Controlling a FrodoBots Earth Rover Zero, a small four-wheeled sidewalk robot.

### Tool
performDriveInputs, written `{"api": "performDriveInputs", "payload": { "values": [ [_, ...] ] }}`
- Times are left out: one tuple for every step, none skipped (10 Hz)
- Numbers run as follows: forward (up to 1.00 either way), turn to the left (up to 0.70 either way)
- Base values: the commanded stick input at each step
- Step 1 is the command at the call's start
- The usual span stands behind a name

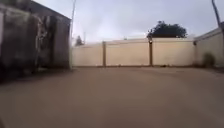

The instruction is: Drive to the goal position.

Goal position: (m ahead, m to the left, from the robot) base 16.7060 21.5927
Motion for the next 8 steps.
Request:
{"api": "performDriveInputs", "payload": {
  "values": [
    [0.5,0.0],
    [0.5,0.0],
    [0.5,0.0],
    [0.5,0.0],
    [0.5,0.0],
    [0.5,0.0],
    [0.5,0.0],
    [0.5,0.0]
  ]
}}
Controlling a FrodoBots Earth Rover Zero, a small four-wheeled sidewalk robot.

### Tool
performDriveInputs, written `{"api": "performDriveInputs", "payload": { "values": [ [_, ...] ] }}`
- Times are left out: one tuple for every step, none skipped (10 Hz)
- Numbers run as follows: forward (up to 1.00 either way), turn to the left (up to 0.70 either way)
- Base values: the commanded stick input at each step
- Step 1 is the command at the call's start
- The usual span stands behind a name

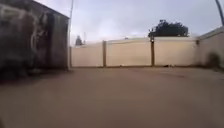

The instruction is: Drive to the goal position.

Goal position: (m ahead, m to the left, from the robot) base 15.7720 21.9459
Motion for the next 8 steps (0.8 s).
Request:
{"api": "performDriveInputs", "payload": {
  "values": [
    [0.5,0.0],
    [0.5,0.0],
    [0.5,0.0],
    [0.5,0.0],
    [0.5,0.0],
    [0.5,0.0],
    [0.5,0.0],
    [0.5,0.0]
  ]
}}
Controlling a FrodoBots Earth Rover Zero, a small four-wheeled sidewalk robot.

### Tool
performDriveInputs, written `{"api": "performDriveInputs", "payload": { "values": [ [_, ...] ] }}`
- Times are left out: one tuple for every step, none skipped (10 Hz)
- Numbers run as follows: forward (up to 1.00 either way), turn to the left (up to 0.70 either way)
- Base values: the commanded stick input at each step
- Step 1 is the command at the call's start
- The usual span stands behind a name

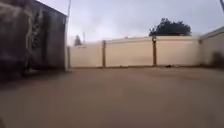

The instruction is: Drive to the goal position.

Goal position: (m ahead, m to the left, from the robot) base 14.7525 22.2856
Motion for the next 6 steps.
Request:
{"api": "performDriveInputs", "payload": {
  "values": [
    [0.5,0.0],
    [0.5,0.0],
    [0.5,0.0],
    [0.5,0.0],
    [0.5,0.0],
    [0.5,0.0]
  ]
}}
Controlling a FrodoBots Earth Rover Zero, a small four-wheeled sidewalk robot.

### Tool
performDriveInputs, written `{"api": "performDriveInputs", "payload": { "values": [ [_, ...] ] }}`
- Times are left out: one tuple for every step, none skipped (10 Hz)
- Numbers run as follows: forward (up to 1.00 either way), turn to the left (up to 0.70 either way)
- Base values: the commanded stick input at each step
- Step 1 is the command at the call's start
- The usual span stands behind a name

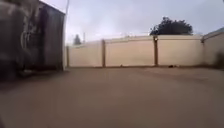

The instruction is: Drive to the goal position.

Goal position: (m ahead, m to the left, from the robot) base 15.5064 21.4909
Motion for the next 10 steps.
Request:
{"api": "performDriveInputs", "payload": {
  "values": [
    [0.5,0.0],
    [0.5,0.0],
    [0.5,0.0],
    [0.5,0.0],
    [0.5,0.0],
    [0.5,0.0],
    [0.5,0.0],
    [0.5,0.0],
    [0.5,0.0],
    [0.5,0.0]
  ]
}}
